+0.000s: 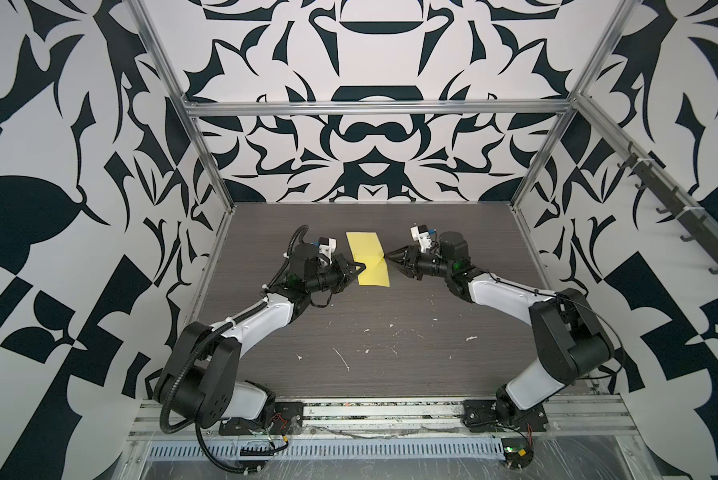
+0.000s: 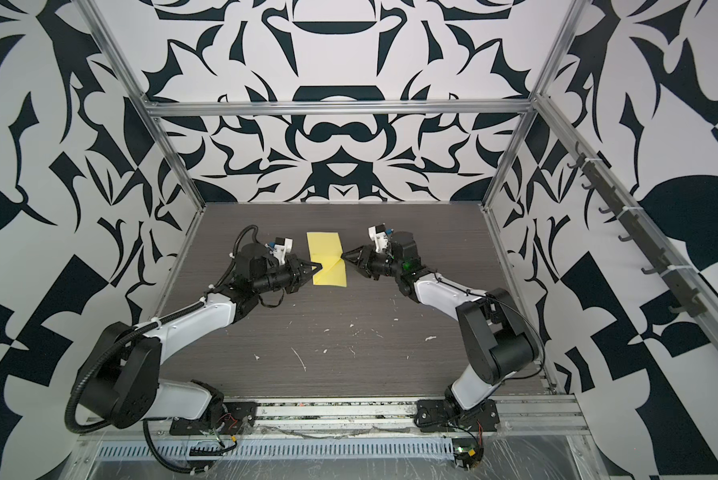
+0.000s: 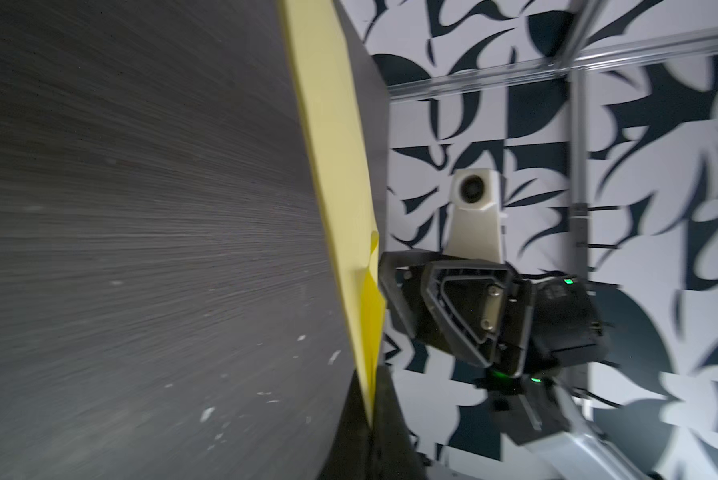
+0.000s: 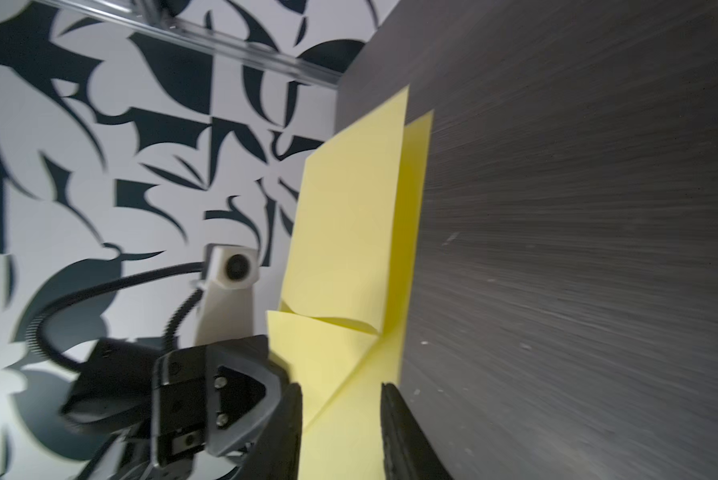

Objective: Fold a paper plane with a square sheet of paper (pick it up from the middle)

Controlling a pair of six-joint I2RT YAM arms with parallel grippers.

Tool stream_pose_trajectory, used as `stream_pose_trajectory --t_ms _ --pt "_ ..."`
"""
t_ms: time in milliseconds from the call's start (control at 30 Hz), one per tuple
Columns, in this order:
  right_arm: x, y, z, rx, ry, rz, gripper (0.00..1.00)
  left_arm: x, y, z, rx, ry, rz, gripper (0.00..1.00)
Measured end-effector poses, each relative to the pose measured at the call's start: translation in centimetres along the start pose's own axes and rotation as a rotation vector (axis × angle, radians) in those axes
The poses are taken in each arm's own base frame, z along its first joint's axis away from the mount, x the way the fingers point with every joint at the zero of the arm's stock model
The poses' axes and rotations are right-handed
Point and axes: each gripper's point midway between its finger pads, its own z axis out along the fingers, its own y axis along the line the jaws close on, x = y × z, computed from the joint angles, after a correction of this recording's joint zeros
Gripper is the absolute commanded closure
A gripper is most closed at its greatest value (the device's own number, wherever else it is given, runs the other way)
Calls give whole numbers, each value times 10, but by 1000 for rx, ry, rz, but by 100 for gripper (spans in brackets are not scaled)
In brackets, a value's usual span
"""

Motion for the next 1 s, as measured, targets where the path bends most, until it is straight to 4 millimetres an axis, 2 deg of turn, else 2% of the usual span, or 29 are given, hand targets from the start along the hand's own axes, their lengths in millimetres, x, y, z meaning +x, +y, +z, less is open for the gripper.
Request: stream_pose_trajectory --t_ms 133,300,500,633,733,900,1000 --pt "-8 -30 -23 203 -61 -73 58 -22 9 -16 -256 -89 110 100" --pt "-9 -47 -42 366 -88 -154 60 -39 26 -44 -612 -164 256 100" --pt "-4 -69 -52 479 -77 -164 64 -41 76 -53 -1099 -112 402 99" --pt "-3 -74 -55 505 -77 -164 66 -33 105 -45 -1329 -25 493 97" --pt "-3 -76 -55 514 -78 -161 67 -23 119 -31 -1407 40 540 94" --pt "2 -84 -57 533 -70 -151 70 -4 135 1 -1387 132 553 73" --pt "5 -88 -58 545 -64 -144 70 7 133 18 -1297 169 515 60"
